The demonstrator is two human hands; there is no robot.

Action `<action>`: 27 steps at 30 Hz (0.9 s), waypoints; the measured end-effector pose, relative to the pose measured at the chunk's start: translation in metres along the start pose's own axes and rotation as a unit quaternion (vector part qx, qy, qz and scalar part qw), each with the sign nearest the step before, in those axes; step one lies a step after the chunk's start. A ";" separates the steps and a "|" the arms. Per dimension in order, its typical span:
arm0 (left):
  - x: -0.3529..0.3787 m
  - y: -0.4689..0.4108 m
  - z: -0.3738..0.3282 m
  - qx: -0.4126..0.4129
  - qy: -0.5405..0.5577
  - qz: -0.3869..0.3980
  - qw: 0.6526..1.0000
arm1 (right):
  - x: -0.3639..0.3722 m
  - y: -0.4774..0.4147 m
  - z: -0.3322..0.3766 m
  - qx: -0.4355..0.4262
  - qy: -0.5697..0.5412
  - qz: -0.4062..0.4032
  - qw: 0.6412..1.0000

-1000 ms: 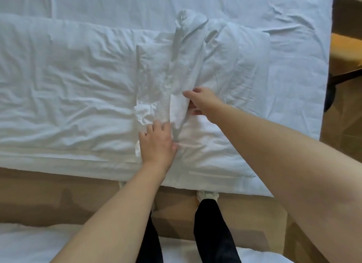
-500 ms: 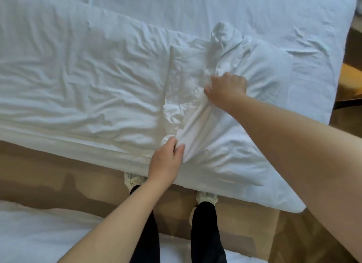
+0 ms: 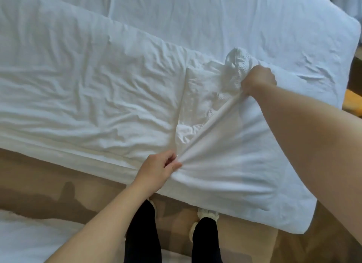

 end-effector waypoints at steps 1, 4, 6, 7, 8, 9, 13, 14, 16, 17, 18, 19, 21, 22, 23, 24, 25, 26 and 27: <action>-0.005 -0.002 0.003 -0.005 0.000 0.004 1.000 | 0.000 -0.003 0.006 -0.003 -0.062 0.013 0.998; -0.029 -0.004 0.005 -0.006 0.008 0.004 1.000 | -0.018 0.003 0.044 -0.045 -0.189 0.017 0.981; -0.057 -0.001 0.012 -0.017 0.011 0.006 1.000 | -0.033 0.012 0.075 -0.088 -0.235 0.010 0.968; -0.072 0.001 0.018 -0.031 0.014 0.023 0.999 | -0.039 0.019 0.090 -0.114 -0.251 0.009 0.961; -0.084 0.003 0.024 -0.049 0.010 0.055 0.997 | -0.041 0.027 0.104 -0.137 -0.258 0.019 0.956; -0.091 0.005 0.029 -0.071 -0.007 0.097 0.993 | -0.036 0.032 0.113 -0.150 -0.242 0.035 0.958; -0.088 -0.015 0.035 -0.160 0.001 0.132 0.978 | 0.002 0.038 0.108 -0.097 -0.153 0.083 0.980; -0.082 -0.025 0.034 -0.197 0.048 0.110 0.973 | 0.012 0.034 0.100 -0.063 -0.134 0.083 0.986; -0.060 -0.051 0.032 -0.248 0.125 0.089 0.957 | 0.026 0.027 0.081 -0.004 -0.062 0.065 0.996; -0.047 -0.062 0.032 -0.266 0.148 0.092 0.948 | 0.031 0.026 0.074 0.011 -0.029 0.059 0.998; -0.033 -0.071 0.031 -0.280 0.158 0.100 0.942 | 0.036 0.027 0.069 0.020 -0.008 0.063 0.998; -0.019 -0.078 0.031 -0.288 0.161 0.107 0.938 | 0.043 0.027 0.064 0.026 -0.002 0.080 0.996; 0.007 -0.089 0.026 -0.291 0.193 0.109 0.931 | 0.059 0.029 0.055 0.035 -0.016 0.117 0.992; 0.018 -0.095 0.024 -0.285 0.230 0.104 0.925 | 0.068 0.027 0.052 0.035 -0.031 0.128 0.991; 0.029 -0.102 0.021 -0.272 0.271 0.095 0.919 | 0.076 0.026 0.049 0.030 -0.044 0.133 0.990; 0.039 -0.111 0.016 -0.262 0.302 0.085 0.913 | 0.083 0.022 0.045 0.021 -0.053 0.134 0.989; 0.048 -0.118 0.008 -0.250 0.308 0.084 0.914 | 0.087 0.019 0.040 0.008 -0.059 0.129 0.990; 0.057 -0.126 0.002 -0.241 0.290 0.090 0.922 | 0.090 0.015 0.035 -0.007 -0.065 0.119 0.991; 0.066 -0.133 -0.007 -0.227 0.268 0.099 0.931 | 0.092 0.010 0.028 -0.022 -0.073 0.106 0.991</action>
Point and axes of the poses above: each hand's wrist, its own y-axis away from the middle knuckle, its own x-axis out of the palm, z = x × y, the point moved 5 cm from there along -y, towards the middle knuckle, and after that the axes turned 6 degrees about y, right-handed, at the moved point
